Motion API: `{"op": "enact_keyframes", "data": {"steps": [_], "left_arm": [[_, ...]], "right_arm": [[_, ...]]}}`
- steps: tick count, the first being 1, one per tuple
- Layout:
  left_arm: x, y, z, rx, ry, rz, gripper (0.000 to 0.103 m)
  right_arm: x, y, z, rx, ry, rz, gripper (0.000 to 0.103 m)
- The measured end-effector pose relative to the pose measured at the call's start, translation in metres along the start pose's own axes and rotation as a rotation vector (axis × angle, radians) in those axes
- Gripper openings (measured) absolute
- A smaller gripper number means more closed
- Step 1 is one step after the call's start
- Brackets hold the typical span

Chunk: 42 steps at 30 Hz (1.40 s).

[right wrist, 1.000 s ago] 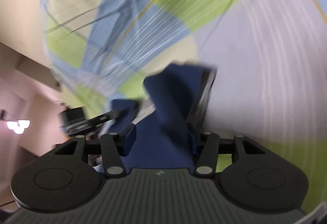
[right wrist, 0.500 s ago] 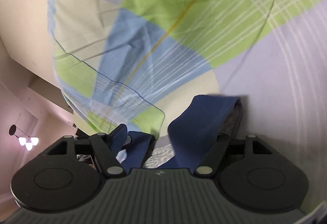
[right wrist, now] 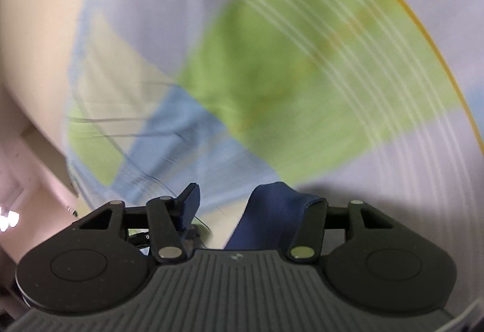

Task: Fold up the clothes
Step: 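Lift the sleeve with the right gripper and fold it toward the body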

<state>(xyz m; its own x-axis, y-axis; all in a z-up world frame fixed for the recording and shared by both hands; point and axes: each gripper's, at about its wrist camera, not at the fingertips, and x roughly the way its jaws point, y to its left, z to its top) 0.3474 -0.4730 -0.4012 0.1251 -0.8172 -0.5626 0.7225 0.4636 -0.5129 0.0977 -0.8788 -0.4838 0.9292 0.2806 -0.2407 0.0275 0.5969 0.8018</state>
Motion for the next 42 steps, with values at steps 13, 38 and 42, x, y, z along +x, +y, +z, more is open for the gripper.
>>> {"op": "enact_keyframes", "data": {"steps": [13, 38, 42], "left_arm": [[-0.028, 0.002, -0.005, 0.049, 0.02, 0.035, 0.055], [-0.026, -0.017, -0.009, 0.179, -0.055, -0.044, 0.007], [-0.074, -0.05, -0.013, 0.277, -0.106, -0.088, 0.007]], "right_arm": [[-0.027, 0.0, -0.013, 0.069, 0.017, -0.053, 0.067], [-0.02, -0.006, -0.003, -0.073, 0.091, -0.066, 0.004], [-0.049, 0.042, 0.001, -0.209, 0.03, -0.026, 0.003]]}}
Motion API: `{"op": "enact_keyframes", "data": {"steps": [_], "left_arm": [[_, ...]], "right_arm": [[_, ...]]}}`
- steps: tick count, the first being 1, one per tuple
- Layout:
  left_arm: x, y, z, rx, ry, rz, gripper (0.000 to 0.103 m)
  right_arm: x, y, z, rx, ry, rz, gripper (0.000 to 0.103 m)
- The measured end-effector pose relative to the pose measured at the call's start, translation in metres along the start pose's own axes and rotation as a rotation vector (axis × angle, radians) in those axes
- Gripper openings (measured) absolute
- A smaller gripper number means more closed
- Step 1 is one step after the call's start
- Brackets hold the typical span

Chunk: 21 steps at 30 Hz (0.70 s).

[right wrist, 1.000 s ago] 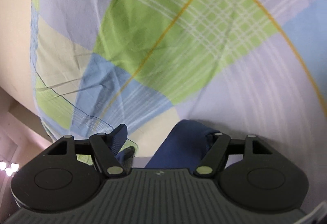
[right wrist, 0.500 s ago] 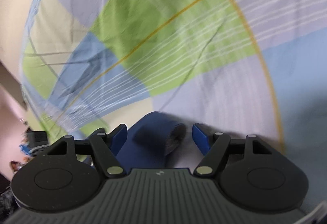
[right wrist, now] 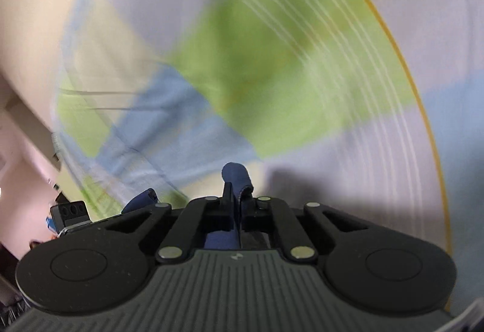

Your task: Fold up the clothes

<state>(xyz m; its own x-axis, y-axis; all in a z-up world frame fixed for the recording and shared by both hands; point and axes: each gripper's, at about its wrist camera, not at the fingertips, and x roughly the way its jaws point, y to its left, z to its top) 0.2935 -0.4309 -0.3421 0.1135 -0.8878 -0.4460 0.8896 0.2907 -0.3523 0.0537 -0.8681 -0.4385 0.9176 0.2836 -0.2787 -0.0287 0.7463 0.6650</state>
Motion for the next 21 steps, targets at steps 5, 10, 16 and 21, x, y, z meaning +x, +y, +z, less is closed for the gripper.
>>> {"op": "enact_keyframes", "data": {"steps": [5, 10, 16, 21], "left_arm": [[-0.073, -0.053, -0.032, 0.094, 0.018, -0.029, 0.007], [-0.117, -0.09, -0.099, 0.107, 0.115, 0.007, 0.007], [-0.133, -0.116, -0.144, 0.081, 0.195, 0.068, 0.012], [-0.158, -0.132, -0.168, 0.121, 0.268, 0.11, 0.014]], "right_arm": [[-0.056, 0.089, -0.008, -0.266, 0.007, 0.093, 0.003], [-0.104, 0.147, -0.073, -0.433, 0.12, 0.114, 0.003], [-0.143, 0.152, -0.154, -0.476, 0.256, 0.039, 0.004], [-0.159, 0.15, -0.187, -0.485, 0.309, -0.058, 0.016]]}}
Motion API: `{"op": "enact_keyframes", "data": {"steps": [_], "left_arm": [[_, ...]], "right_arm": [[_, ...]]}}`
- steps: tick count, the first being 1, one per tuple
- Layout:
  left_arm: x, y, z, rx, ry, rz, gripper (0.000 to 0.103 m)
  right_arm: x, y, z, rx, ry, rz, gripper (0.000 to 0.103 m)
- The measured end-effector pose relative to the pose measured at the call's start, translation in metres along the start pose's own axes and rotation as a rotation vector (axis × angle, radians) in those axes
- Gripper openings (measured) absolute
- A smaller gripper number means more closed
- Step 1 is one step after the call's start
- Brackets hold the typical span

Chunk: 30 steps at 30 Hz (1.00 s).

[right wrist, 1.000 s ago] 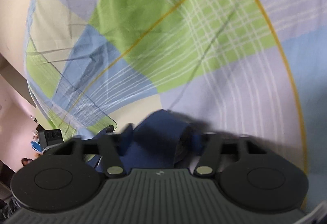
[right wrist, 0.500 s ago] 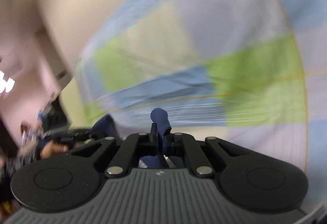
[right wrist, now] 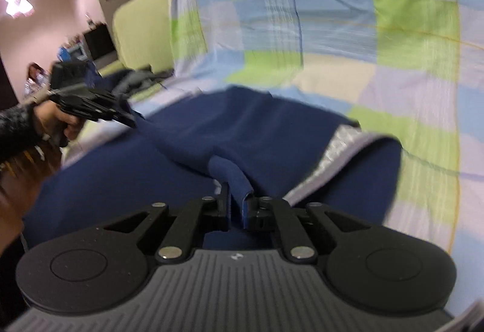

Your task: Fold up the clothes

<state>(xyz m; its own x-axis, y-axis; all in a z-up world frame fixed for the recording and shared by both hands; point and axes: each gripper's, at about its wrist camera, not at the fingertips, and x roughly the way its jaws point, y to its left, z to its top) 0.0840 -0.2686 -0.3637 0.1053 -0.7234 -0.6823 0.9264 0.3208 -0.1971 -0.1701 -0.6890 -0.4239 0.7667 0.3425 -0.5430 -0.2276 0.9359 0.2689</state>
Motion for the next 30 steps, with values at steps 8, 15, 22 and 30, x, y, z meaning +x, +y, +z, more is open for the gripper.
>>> {"op": "enact_keyframes", "data": {"steps": [8, 15, 22, 30], "left_arm": [[-0.022, 0.003, -0.007, -0.09, -0.062, 0.03, 0.032], [0.005, 0.0, 0.015, -0.092, -0.075, 0.04, 0.047], [0.017, 0.001, 0.0, -0.109, 0.017, 0.066, 0.033], [-0.01, 0.016, 0.003, -0.176, -0.043, 0.079, 0.01]], "right_arm": [[-0.052, -0.008, -0.037, 0.224, -0.117, -0.032, 0.034], [-0.032, -0.03, -0.034, 0.376, -0.193, -0.012, 0.043], [0.003, -0.03, -0.03, 0.377, -0.053, -0.021, 0.015], [-0.014, -0.024, -0.047, 0.416, -0.041, -0.029, 0.002]]}}
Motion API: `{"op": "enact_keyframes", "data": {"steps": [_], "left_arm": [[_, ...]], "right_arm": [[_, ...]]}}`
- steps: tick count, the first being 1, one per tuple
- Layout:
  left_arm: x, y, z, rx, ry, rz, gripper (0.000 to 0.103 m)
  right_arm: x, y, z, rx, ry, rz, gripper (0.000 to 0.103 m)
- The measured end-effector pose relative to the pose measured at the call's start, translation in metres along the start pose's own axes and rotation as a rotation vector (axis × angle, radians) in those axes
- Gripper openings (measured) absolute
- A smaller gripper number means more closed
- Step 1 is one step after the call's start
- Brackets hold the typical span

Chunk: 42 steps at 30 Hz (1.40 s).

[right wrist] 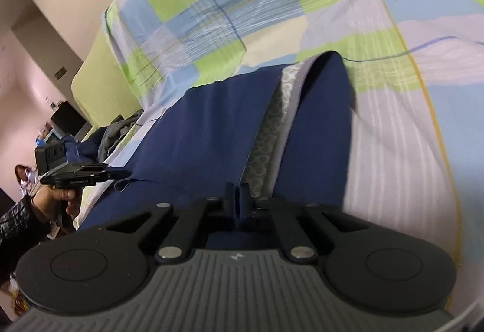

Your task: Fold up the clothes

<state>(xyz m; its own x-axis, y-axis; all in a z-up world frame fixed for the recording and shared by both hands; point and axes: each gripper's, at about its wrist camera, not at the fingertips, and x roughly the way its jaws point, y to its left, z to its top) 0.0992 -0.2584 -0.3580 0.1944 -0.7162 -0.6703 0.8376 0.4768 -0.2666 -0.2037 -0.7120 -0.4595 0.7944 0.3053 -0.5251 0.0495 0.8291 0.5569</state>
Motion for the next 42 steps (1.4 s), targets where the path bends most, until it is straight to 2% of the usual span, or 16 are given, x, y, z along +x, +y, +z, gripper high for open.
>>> {"op": "enact_keyframes", "data": {"steps": [2, 3, 5, 6, 7, 10, 14, 17, 19, 20, 22, 26, 31, 33, 36, 42], "left_arm": [[0.0, 0.007, 0.014, -0.023, -0.033, -0.003, 0.012], [0.002, 0.009, 0.02, -0.026, -0.04, -0.008, 0.015], [0.016, 0.014, 0.039, -0.028, -0.045, -0.023, 0.026], [0.024, 0.016, 0.049, -0.029, -0.047, -0.031, 0.033], [0.032, 0.019, 0.057, -0.037, -0.047, -0.039, 0.035], [0.058, 0.032, 0.077, -0.069, -0.045, -0.06, 0.035], [0.081, 0.055, 0.093, -0.141, -0.057, -0.095, 0.035], [0.095, 0.073, 0.1, -0.201, -0.018, -0.13, 0.035], [0.102, 0.081, 0.102, -0.228, 0.025, -0.147, 0.035], [0.105, 0.085, 0.102, -0.242, 0.054, -0.152, 0.035], [0.11, 0.092, 0.102, -0.264, 0.104, -0.145, 0.042], [0.112, 0.104, 0.099, -0.353, 0.141, -0.182, 0.044], [0.109, 0.106, 0.106, -0.383, 0.086, -0.21, 0.044], [0.104, 0.104, 0.114, -0.367, 0.042, -0.189, 0.044], [0.102, 0.104, 0.12, -0.38, 0.026, -0.228, 0.044], [0.121, 0.1, 0.118, -0.4, 0.184, -0.25, 0.044]], "right_arm": [[-0.001, -0.001, -0.001, -0.019, 0.018, -0.04, 0.002], [-0.003, -0.001, 0.003, -0.017, -0.002, -0.049, 0.005], [-0.008, -0.003, 0.014, -0.01, -0.052, -0.07, 0.007], [-0.009, -0.003, 0.015, -0.008, -0.06, -0.071, 0.011], [-0.008, -0.005, 0.022, 0.008, -0.078, -0.064, 0.018], [0.003, -0.01, 0.051, 0.037, -0.125, -0.021, 0.02], [0.026, -0.019, 0.082, 0.063, -0.139, 0.02, 0.022], [0.047, -0.034, 0.106, 0.103, -0.133, 0.036, 0.032], [0.074, -0.06, 0.123, 0.206, -0.072, 0.062, 0.036], [0.081, -0.067, 0.126, 0.239, -0.047, 0.059, 0.036], [0.092, -0.078, 0.13, 0.295, 0.004, 0.048, 0.036], [0.098, -0.083, 0.126, 0.329, 0.049, 0.052, 0.037], [0.097, -0.093, 0.119, 0.415, 0.008, 0.111, 0.037], [0.097, -0.092, 0.119, 0.414, 0.002, 0.111, 0.037], [0.096, -0.089, 0.12, 0.399, 0.005, 0.106, 0.037], [0.097, -0.087, 0.123, 0.384, 0.024, 0.101, 0.037]]}}
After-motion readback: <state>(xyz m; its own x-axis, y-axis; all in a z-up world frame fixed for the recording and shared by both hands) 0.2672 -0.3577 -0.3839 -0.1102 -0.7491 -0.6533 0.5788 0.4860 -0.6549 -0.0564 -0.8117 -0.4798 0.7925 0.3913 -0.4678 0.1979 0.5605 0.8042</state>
